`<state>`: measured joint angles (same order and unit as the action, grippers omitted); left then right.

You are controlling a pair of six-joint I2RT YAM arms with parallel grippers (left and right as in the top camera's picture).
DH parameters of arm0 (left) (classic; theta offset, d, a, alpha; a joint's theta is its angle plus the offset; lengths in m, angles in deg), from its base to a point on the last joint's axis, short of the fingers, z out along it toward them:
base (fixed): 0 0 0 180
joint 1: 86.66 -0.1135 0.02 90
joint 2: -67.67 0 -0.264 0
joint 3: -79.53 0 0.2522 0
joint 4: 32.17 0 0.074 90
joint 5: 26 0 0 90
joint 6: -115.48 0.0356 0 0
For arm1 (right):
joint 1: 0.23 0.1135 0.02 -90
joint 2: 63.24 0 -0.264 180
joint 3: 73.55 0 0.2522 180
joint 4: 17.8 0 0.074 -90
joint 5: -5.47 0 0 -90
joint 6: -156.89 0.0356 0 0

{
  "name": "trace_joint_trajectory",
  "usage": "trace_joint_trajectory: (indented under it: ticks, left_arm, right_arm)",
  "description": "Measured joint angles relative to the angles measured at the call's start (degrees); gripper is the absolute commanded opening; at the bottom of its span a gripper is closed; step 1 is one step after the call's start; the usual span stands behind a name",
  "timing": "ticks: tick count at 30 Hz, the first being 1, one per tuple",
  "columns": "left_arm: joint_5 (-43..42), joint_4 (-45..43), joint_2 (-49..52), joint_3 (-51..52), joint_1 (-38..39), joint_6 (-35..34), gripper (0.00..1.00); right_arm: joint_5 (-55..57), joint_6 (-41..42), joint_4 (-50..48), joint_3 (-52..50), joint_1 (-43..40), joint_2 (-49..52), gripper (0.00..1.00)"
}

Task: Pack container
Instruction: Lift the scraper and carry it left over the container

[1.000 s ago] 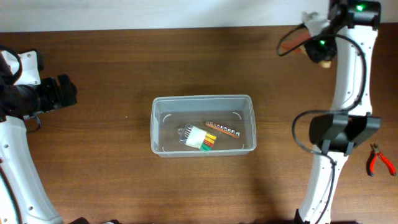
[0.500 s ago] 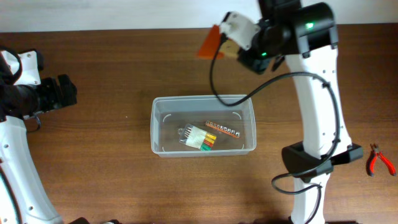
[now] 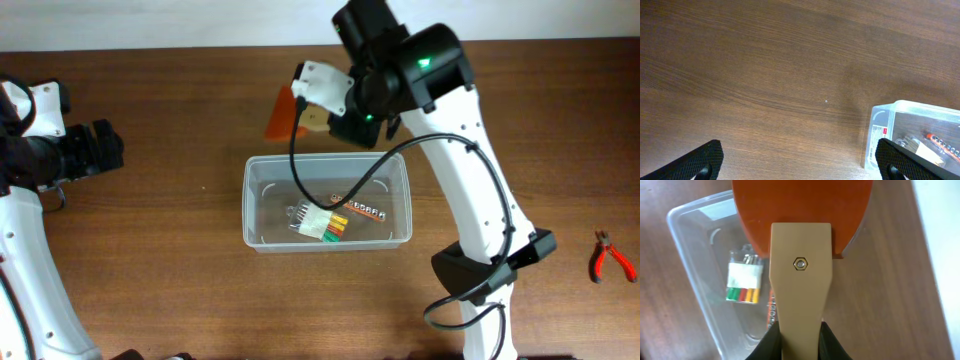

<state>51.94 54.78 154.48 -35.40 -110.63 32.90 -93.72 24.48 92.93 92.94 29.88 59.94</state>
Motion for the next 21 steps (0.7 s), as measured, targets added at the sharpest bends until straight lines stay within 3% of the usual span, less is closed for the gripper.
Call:
trace_joint_trajectory:
  ticks: [21]
  left_arm:
    - [0.00, 0.00, 0.00, 0.00, 0.00, 0.00, 0.99]
  right_arm:
    - [-4.90, -1.53, -1.68, -27.74, 0.33, 0.00, 0.09]
